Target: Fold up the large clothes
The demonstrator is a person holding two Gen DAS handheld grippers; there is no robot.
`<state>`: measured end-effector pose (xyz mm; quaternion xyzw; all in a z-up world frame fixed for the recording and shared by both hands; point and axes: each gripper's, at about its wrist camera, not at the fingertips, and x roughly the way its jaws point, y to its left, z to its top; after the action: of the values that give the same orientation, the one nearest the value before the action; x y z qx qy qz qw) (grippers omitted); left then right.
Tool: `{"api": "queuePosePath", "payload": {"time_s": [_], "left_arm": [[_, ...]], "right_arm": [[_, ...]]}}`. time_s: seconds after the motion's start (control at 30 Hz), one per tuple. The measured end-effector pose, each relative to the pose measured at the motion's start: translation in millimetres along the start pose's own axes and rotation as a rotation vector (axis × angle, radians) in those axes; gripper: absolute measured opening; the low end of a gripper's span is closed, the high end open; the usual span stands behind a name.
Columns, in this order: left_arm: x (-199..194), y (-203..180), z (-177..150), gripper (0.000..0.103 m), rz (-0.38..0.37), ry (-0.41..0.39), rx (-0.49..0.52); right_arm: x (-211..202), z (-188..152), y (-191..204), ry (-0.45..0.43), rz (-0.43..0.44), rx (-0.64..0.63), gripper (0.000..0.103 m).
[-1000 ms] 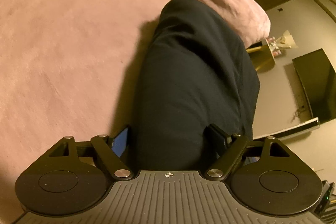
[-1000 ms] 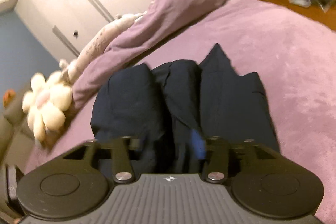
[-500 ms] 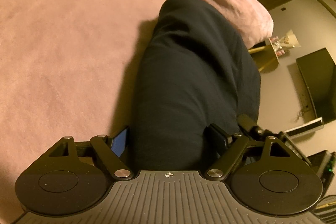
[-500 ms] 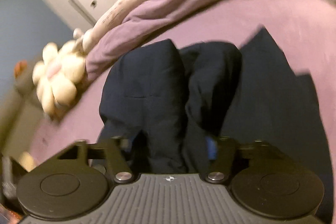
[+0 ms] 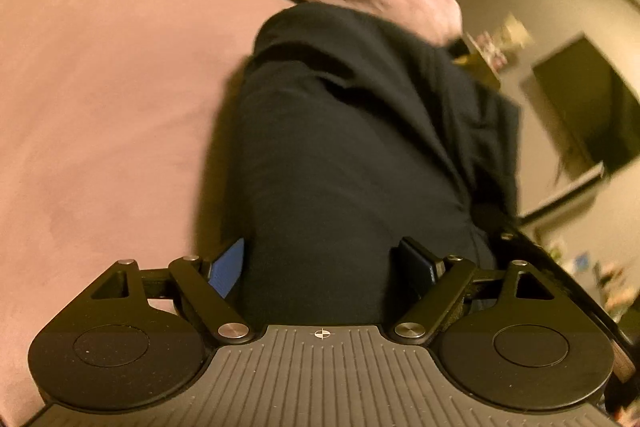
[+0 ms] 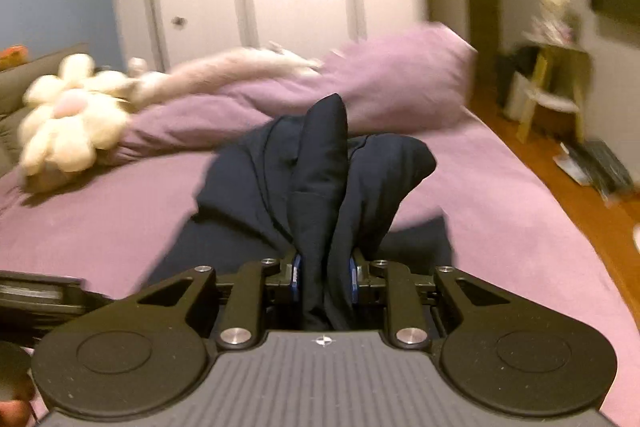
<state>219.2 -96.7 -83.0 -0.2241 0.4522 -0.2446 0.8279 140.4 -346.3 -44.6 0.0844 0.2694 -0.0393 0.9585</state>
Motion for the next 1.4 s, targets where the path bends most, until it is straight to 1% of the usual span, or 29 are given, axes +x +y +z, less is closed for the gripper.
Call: {"api": "queuePosePath", "payload": {"time_s": [0.07, 0.1, 0.17, 0.2, 0.23, 0.3, 0.37, 0.4, 0.43, 0.47, 0.5, 0.53, 0.57, 0.67, 0.7, 0.73, 0.77, 0.83, 0.9, 0.97, 1.03, 1.1, 1.13, 1.2, 1.23, 1.33, 1.4], "left_arm": [[9.1, -14.4, -8.2, 0.086, 0.033, 0.006, 0.069], [13.0, -18.7, -11.8, 0.086, 0.047, 0.004, 0.097], [20.1, -28.2, -19.0, 0.089, 0.082, -0.008, 0.179], [21.1, -29.3, -21.2, 0.090, 0.098, -0.009, 0.202], [20.4, -29.5, -21.8, 0.091, 0.105, -0.010, 0.205], [18.2, -21.9, -18.1, 0.092, 0.095, -0.004, 0.175], [15.7, -14.5, -14.6, 0.092, 0.081, -0.002, 0.142], [15.7, -13.1, -14.2, 0.092, 0.082, -0.002, 0.129], [17.5, -14.9, -13.9, 0.092, 0.084, -0.003, 0.123], [18.0, -16.7, -16.2, 0.092, 0.086, -0.007, 0.127], [19.6, -20.3, -16.5, 0.092, 0.091, -0.011, 0.131], [19.1, -20.9, -17.3, 0.092, 0.094, -0.014, 0.133], [19.4, -22.5, -18.5, 0.092, 0.094, -0.016, 0.132], [18.4, -20.4, -14.4, 0.091, 0.089, -0.013, 0.102], [16.3, -19.4, -12.2, 0.089, 0.091, -0.018, 0.090], [13.0, -18.3, -11.0, 0.088, 0.094, -0.030, 0.074], [11.0, -18.8, -7.3, 0.087, 0.107, -0.050, 0.060], [12.1, -25.7, 0.5, 0.085, 0.159, -0.109, 0.071], [19.1, -34.2, 12.2, 0.085, 0.205, -0.175, 0.074], [33.9, -40.5, 22.8, 0.086, 0.219, -0.235, 0.037], [55.1, -46.0, 27.6, 0.087, 0.257, -0.273, 0.040], [76.5, -47.2, 25.3, 0.087, 0.302, -0.273, 0.060], [84.1, -44.0, 22.7, 0.088, 0.310, -0.269, 0.056], [95.1, -37.0, 17.8, 0.096, 0.344, -0.282, 0.063], [101.4, -31.0, 12.4, 0.098, 0.361, -0.297, 0.069], [113.4, -12.6, 6.8, 0.101, 0.350, -0.317, 0.021], [121.4, -11.2, 1.1, 0.101, 0.357, -0.348, 0.036]], "right_arm": [[14.6, -17.4, -21.8, 0.059, -0.051, 0.042, 0.022], [22.7, -27.3, -29.4, 0.081, -0.064, 0.047, 0.025], [33.6, -45.5, -39.8, 0.092, -0.091, 0.042, 0.033], [31.6, -47.0, -43.3, 0.088, -0.088, 0.046, 0.034], [26.8, -43.4, -44.4, 0.083, -0.081, 0.062, 0.035], [11.2, -31.4, -48.6, 0.070, -0.083, 0.109, 0.036], [-9.0, -14.6, -49.3, 0.008, -0.085, 0.171, 0.036], [-13.9, -6.5, -49.8, -0.017, -0.069, 0.202, 0.036], [-15.7, 3.4, -46.1, -0.033, -0.024, 0.239, 0.036], [-15.1, 11.9, -42.5, -0.041, 0.040, 0.271, 0.036], [-10.1, 18.4, -36.4, -0.044, 0.085, 0.279, 0.036], [-2.1, 23.6, -28.3, -0.040, 0.111, 0.268, 0.036], [9.8, 26.6, -18.7, -0.033, 0.111, 0.240, 0.036], [54.2, 22.2, 1.3, -0.043, 0.024, 0.108, 0.036], [68.1, 16.5, 3.7, -0.029, -0.021, 0.077, 0.035], [83.6, 7.0, 2.9, -0.012, -0.085, 0.047, 0.035], [91.4, -2.9, 3.0, -0.011, -0.123, 0.016, 0.033], [100.6, -18.1, 3.6, -0.024, -0.178, -0.024, 0.033], [102.6, -25.8, -0.3, -0.044, -0.211, -0.026, 0.033], [104.3, -29.7, -1.8, -0.054, -0.232, -0.043, 0.033], [106.8, -34.5, -0.7, -0.059, -0.246, -0.062, 0.033], [107.1, -39.5, -5.1, -0.070, -0.249, -0.070, 0.033], [110.3, -41.7, -9.0, -0.076, -0.240, -0.057, 0.033], [115.2, -44.2, -16.3, -0.074, -0.219, -0.031, 0.033], [117.0, -46.1, -16.4, -0.082, -0.214, -0.031, 0.033], [122.2, -55.1, -12.7, -0.107, -0.228, -0.054, 0.033], [126.5, -60.6, -13.5, -0.121, -0.233, -0.054, 0.033]]}}
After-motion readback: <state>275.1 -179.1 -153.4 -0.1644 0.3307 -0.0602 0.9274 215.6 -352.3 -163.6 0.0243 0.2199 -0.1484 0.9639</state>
